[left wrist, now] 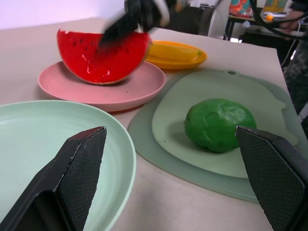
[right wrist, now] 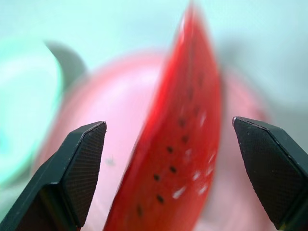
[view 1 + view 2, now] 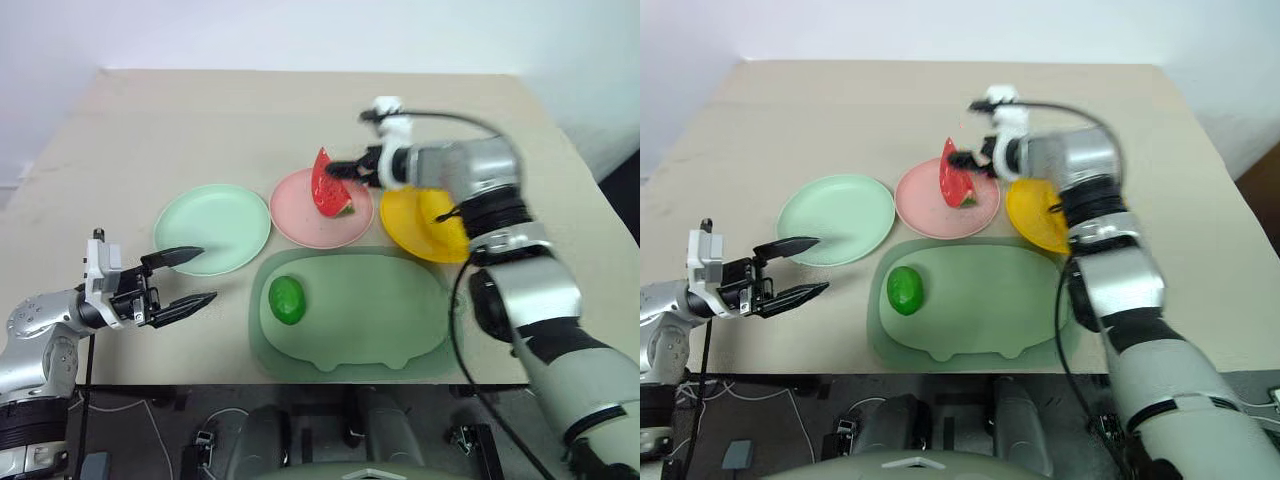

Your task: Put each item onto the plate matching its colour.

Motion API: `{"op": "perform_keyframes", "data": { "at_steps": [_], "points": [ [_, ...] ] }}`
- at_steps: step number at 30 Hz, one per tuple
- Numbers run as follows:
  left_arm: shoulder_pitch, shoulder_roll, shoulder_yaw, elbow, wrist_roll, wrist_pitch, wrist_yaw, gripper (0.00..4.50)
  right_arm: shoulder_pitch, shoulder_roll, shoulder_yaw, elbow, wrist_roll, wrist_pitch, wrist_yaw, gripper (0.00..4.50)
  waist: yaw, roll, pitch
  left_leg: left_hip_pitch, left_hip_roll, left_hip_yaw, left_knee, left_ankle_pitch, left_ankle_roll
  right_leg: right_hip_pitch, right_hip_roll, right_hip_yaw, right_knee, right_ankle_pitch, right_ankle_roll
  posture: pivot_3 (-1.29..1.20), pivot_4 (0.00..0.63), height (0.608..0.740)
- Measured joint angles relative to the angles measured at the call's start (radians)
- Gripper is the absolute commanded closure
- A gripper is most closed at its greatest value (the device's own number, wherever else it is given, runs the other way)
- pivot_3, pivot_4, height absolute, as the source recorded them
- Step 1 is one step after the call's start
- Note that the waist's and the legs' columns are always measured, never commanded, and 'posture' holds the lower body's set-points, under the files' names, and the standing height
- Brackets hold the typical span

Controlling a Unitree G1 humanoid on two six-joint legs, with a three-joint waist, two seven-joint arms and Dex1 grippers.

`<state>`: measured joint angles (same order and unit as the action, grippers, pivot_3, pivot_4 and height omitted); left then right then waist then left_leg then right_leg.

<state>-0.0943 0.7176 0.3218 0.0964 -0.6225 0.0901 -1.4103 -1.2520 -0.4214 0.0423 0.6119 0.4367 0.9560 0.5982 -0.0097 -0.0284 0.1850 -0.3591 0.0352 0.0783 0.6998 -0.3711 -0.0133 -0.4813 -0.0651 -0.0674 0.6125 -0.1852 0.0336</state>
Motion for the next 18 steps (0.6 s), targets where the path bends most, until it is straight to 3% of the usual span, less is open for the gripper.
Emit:
{"op": "perform_keyframes", "data": {
  "at_steps": [4,7,13,18],
  "points": [
    [0.0,0.012,-0.017,-0.032,0.015,0.011,0.021,0.0,0.143,-0.153,-0.07,-0.301,0.068,0.04,0.121,0.06,-0.003,-0.001,-0.001,0.003,-0.001,-0.001,-0.001,-0.002,0.003,0.004,0.0,-0.002,-0.002,0.0,0.001,0.0,0.15,0.736],
    [-0.008,0.022,-0.04,-0.083,0.021,0.046,0.037,0.0,0.342,-0.213,-0.104,-0.451,0.082,-0.023,0.182,0.06,-0.003,0.0,0.0,0.003,-0.002,0.0,0.0,-0.002,0.003,0.003,0.0,-0.002,-0.003,0.0,0.001,0.0,0.15,0.736],
    [-0.089,0.047,-0.101,-0.112,0.025,0.032,-0.031,0.0,0.617,-0.311,-0.141,-0.608,0.063,-0.28,0.331,0.06,-0.005,0.002,0.001,0.006,-0.002,0.002,0.001,0.0,0.0,0.004,0.002,0.0,-0.002,0.0,0.001,0.0,0.15,0.736],
    [-0.208,0.096,-0.207,0.031,0.089,-0.116,-0.177,0.0,0.768,-0.354,-0.185,-0.706,0.066,-0.427,0.431,0.06,-0.001,0.002,0.001,0.009,-0.002,0.0,0.001,0.003,-0.005,0.007,0.005,0.001,-0.001,0.0,0.0,0.0,0.15,0.736]
  ]
}}
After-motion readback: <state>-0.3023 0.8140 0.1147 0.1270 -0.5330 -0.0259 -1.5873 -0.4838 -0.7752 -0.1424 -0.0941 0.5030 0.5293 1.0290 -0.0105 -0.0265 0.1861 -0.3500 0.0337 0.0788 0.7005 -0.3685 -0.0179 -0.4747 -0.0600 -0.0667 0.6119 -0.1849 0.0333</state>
